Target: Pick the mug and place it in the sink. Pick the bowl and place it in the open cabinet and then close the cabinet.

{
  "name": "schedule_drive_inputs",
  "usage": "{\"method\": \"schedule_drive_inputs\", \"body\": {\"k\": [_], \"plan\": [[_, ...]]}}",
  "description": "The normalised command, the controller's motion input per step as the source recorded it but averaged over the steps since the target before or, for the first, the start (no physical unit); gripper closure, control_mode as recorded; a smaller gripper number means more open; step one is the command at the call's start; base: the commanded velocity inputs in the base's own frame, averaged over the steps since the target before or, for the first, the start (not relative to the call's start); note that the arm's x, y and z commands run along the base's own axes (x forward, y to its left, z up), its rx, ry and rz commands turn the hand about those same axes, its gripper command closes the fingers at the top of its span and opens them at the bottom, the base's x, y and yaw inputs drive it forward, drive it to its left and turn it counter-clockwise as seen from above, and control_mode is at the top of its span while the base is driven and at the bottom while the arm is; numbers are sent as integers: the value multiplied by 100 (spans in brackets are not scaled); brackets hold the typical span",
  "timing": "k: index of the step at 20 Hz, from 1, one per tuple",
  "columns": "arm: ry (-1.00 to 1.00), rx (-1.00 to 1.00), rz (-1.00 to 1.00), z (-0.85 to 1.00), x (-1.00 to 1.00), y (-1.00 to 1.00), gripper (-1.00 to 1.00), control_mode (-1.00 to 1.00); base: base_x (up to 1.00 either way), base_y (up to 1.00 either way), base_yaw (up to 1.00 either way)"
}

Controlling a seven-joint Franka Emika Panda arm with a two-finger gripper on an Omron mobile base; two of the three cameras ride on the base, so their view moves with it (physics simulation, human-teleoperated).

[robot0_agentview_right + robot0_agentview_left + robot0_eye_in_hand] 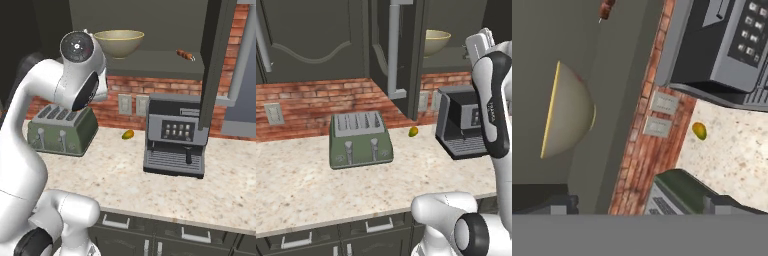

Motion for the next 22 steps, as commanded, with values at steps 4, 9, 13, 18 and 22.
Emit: {"method": "schedule_drive_inputs", "body": {"k": [4, 9, 13, 18, 22], "plan": [[4, 0, -4, -10, -16, -6, -100, -100, 0, 0, 0], [1, 0, -1, -1, -24, -20, -100, -100, 0, 0, 0], [-1, 0, 0, 0, -32, -29, -100, -100, 0, 0, 0], [-2, 0, 0, 0, -60, -25, -100, -100, 0, 0, 0], [-9, 2, 0, 0, -72, -21, -100, -100, 0, 0, 0]]}}
